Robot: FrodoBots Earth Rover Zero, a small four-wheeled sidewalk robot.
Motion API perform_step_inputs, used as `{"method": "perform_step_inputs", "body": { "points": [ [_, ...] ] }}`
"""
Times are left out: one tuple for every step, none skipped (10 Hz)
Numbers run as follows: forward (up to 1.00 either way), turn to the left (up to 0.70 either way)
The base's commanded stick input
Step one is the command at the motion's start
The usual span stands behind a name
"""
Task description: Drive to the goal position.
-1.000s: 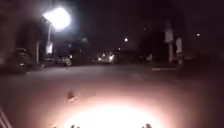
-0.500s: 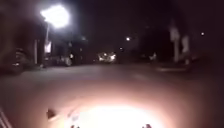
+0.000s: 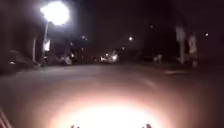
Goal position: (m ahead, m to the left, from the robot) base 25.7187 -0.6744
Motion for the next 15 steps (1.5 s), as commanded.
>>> {"method": "perform_step_inputs", "body": {
  "points": [
    [1.00, 0.00],
    [1.00, 0.00],
    [1.00, 0.00],
    [1.00, -0.26],
    [0.89, -0.36],
    [0.85, -0.34],
    [0.85, -0.15],
    [0.85, -0.02],
    [0.85, 0.00],
    [0.85, 0.00],
    [0.85, -0.02],
    [0.85, -0.34],
    [0.85, -0.34],
    [0.85, -0.04],
    [0.85, 0.00]
  ]
}}
